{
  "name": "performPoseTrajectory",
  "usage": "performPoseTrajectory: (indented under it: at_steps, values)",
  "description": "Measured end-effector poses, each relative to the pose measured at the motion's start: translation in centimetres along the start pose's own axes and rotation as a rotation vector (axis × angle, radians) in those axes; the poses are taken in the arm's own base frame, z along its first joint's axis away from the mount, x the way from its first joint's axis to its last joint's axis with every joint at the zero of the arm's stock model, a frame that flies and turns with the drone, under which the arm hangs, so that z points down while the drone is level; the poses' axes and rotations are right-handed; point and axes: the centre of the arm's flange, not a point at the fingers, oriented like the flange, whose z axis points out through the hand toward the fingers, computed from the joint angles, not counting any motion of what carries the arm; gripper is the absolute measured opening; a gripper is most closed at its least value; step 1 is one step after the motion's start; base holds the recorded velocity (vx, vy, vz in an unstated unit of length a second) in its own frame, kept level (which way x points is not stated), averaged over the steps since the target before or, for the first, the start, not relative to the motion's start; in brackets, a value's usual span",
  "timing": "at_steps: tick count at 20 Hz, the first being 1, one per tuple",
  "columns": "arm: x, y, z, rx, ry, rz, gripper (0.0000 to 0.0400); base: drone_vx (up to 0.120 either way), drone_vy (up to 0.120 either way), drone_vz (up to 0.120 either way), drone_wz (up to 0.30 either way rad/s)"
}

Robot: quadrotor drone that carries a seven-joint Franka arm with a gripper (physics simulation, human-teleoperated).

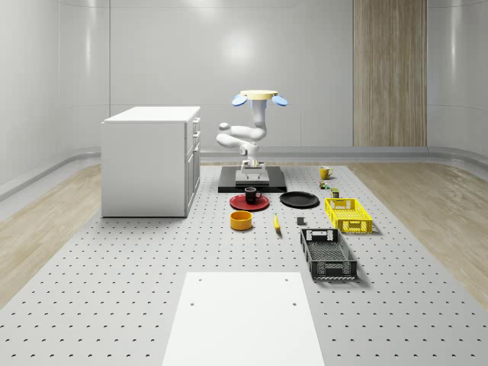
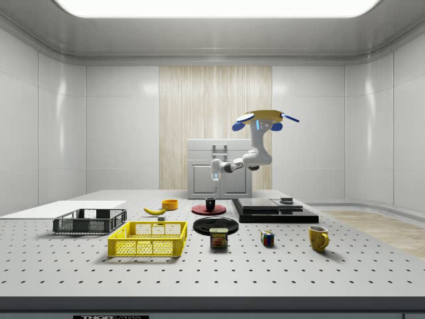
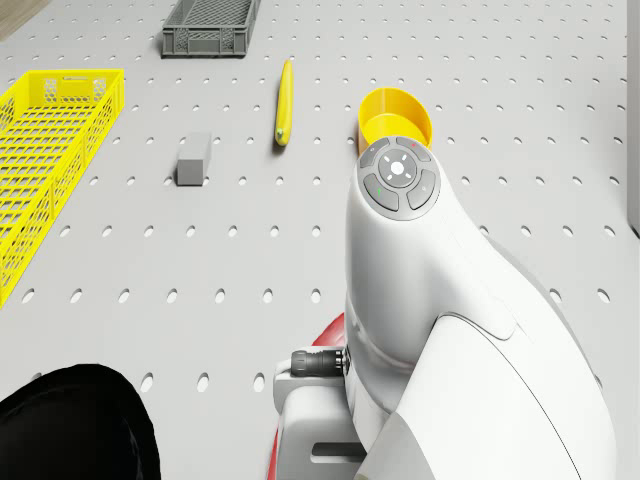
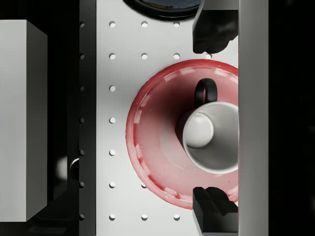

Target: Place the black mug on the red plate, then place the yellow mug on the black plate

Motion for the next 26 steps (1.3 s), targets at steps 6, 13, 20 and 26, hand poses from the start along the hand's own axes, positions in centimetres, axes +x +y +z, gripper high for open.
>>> performPoseTrajectory:
  at_steps: [6, 13, 20, 26]
  values:
    - [0.0, 0.0, -0.02, 0.0, 0.0, 0.0, 0.04, -0.12, 0.12, 0.0, 0.0]
    - [0.0, 0.0, -0.02, 0.0, 0.0, 0.0, 0.04, -0.12, 0.12, 0.0, 0.0]
    - [0.0, 0.0, -0.02, 0.0, 0.0, 0.0, 0.04, -0.12, 0.12, 0.0, 0.0]
    - [0.0, 0.0, -0.02, 0.0, 0.0, 0.0, 0.04, -0.12, 0.12, 0.0, 0.0]
